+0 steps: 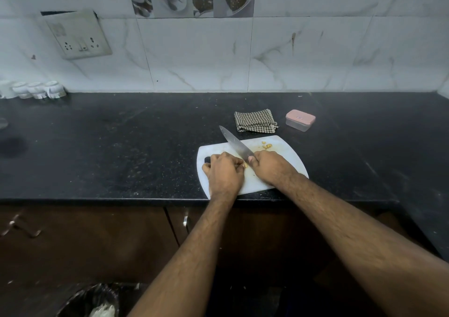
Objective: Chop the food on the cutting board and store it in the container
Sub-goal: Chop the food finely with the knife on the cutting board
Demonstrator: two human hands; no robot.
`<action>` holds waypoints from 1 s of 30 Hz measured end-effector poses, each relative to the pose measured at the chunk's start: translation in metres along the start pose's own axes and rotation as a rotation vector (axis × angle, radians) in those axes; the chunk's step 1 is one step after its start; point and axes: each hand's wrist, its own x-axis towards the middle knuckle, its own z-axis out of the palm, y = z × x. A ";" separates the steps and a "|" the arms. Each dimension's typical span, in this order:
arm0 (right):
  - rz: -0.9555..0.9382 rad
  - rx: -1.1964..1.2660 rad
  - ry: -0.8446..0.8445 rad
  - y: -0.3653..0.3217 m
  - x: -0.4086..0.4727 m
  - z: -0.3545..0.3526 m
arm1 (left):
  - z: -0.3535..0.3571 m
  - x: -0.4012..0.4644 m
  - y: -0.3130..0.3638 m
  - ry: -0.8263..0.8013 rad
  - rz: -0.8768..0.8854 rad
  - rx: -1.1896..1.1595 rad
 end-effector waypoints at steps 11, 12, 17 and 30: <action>-0.006 -0.020 0.012 -0.001 0.001 0.000 | 0.000 0.000 0.001 0.011 -0.016 -0.003; -0.010 -0.034 0.013 -0.002 0.002 0.000 | 0.000 0.000 0.001 0.013 -0.017 -0.007; -0.013 -0.160 -0.025 -0.012 0.009 0.002 | 0.000 0.000 -0.001 0.022 -0.012 -0.016; 0.005 -0.034 0.041 -0.007 -0.003 -0.001 | 0.000 -0.001 0.001 0.046 -0.036 -0.016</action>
